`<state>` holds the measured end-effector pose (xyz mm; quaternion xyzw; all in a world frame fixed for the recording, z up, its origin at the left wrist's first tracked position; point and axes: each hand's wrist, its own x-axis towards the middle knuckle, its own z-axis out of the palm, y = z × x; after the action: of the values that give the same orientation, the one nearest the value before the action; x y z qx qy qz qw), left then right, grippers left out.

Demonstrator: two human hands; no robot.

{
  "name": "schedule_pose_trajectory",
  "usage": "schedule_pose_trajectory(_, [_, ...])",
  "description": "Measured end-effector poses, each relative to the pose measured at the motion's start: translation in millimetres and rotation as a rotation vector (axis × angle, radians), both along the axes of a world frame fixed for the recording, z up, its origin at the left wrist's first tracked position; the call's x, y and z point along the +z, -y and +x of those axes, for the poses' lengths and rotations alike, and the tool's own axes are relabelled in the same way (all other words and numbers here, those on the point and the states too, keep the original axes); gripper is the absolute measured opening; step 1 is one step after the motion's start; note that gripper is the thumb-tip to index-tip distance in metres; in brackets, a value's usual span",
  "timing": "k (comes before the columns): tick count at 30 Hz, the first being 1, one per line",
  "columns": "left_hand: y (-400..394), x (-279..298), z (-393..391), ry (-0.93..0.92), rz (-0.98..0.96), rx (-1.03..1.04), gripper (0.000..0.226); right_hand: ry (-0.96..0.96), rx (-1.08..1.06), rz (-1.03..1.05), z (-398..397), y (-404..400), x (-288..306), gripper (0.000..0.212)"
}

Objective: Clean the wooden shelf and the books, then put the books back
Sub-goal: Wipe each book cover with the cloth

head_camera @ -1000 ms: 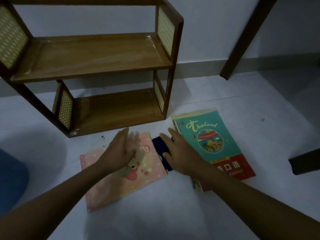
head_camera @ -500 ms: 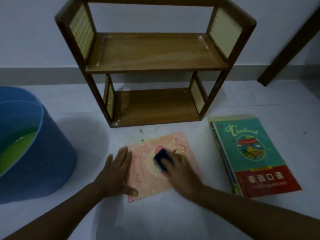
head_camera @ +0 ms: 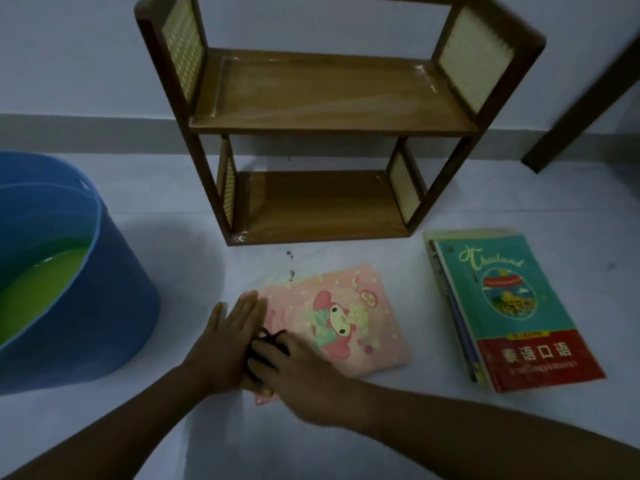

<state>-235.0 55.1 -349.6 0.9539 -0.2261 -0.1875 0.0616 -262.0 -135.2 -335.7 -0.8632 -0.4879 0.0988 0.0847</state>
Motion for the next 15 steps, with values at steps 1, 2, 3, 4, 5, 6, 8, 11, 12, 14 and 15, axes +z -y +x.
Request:
schedule_pose_trajectory(1, [-0.1, 0.9, -0.4, -0.008, 0.033, 0.002, 0.135, 0.038, 0.014, 0.011, 8.9, 7.9, -2.1, 0.042])
schedule_pose_trajectory(2, [0.3, 1.2, -1.0, -0.004, 0.047, 0.012, 0.138, 0.1, -0.066, 0.014, 22.5, 20.8, -9.0, 0.043])
schedule_pose_trajectory(3, [0.6, 1.0, -2.7, -0.021, 0.047, 0.038, 0.139, 0.11, -0.222, -0.015, 37.7, 40.0, -15.6, 0.046])
schedule_pose_trajectory(4, [1.2, 0.9, -3.7, -0.016, 0.044, 0.064, 0.14, 0.132, -0.425, -0.011, 53.2, 65.0, -20.4, 0.05])
schedule_pose_trajectory(5, [2.9, 0.8, -3.3, -0.013, 0.056, 0.064, 0.141, 0.147, -0.629, -0.011, 65.2, 91.1, -24.7, 0.055])
schedule_pose_trajectory(6, [4.5, 2.4, -2.4, -0.018, 0.067, 0.055, 0.141, 0.153, -0.765, -0.003, 66.8, 108.7, -27.8, 0.061])
schedule_pose_trajectory(8, [6.1, 1.9, -1.8, -0.032, 0.037, 0.056, 0.14, 0.211, -0.77, 0.03, 40.0, 114.2, -29.5, 0.072])
schedule_pose_trajectory(11, [8.5, 7.5, 0.8, -0.043, 0.097, 0.035, 0.139, 0.123, -0.38, 0.115, -20.3, 94.0, -35.4, 0.045])
schedule_pose_trajectory(12, [10.5, 12.0, 2.2, -0.06, 0.138, 0.027, 0.139, 0.081, -0.275, 0.079, -21.1, 95.8, -33.3, 0.041])
schedule_pose_trajectory(14, [18.4, 18.9, 0.5, -0.087, 0.19, 0.033, 0.136, 0.07, -0.407, 0.071, -2.1, 117.8, -32.2, 0.044])
schedule_pose_trajectory(15, [24.6, 21.6, -2.0, -0.067, 0.204, 0.035, 0.13, 0.089, -0.598, 0.121, 13.6, 135.4, -29.4, 0.046])
